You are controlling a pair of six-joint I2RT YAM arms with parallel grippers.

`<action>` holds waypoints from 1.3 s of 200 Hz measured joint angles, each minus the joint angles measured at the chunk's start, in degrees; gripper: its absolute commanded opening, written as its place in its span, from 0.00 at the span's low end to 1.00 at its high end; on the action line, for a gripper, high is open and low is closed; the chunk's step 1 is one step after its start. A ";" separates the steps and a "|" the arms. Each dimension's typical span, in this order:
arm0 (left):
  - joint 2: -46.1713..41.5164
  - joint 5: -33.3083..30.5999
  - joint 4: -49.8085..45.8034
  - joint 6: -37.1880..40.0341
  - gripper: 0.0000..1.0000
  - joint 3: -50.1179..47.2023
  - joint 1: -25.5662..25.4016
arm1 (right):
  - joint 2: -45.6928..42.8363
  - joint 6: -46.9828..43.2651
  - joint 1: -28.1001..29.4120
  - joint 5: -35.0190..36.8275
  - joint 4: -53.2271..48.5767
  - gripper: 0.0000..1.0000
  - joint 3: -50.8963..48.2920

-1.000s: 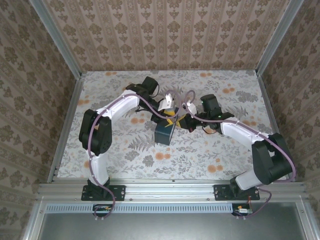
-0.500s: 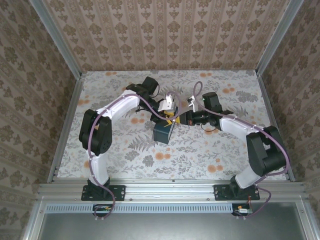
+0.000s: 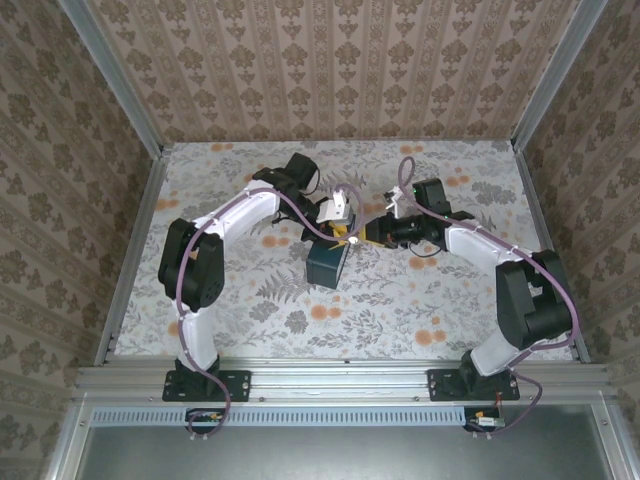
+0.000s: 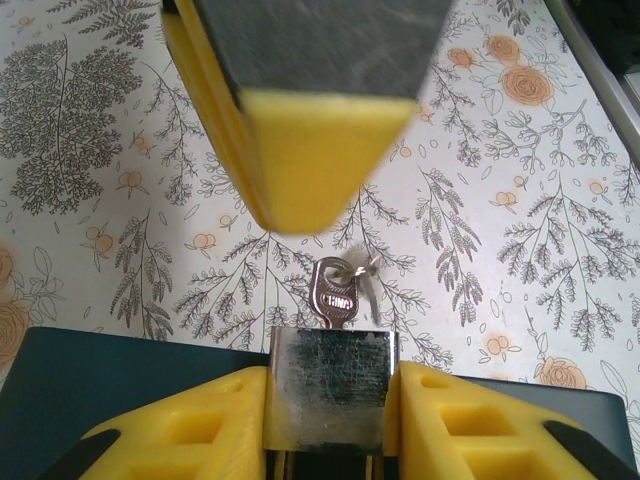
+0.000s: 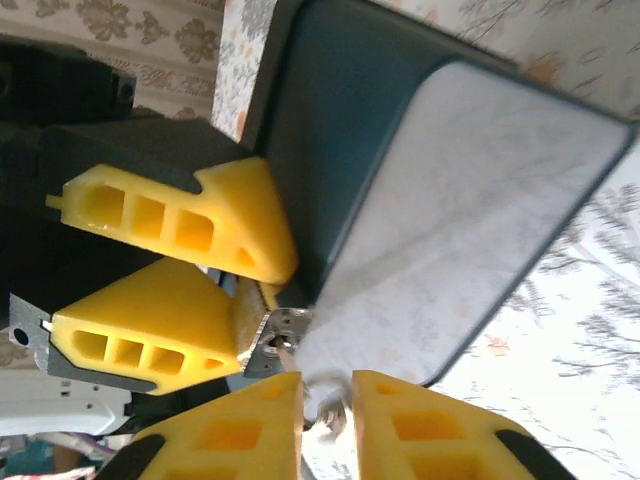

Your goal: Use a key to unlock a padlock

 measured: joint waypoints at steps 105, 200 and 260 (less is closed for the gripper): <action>1.14 1.66 -2.29 -0.04 0.29 1.44 0.70 | -20.68 -30.67 9.33 15.87 10.38 0.43 -18.14; 2.47 4.44 -4.04 -0.02 0.28 2.64 1.29 | -15.69 -60.13 18.49 39.21 45.33 0.42 -28.74; 2.75 4.61 -5.38 0.00 0.28 3.28 1.90 | -14.75 -71.19 21.70 44.28 46.18 0.41 -28.50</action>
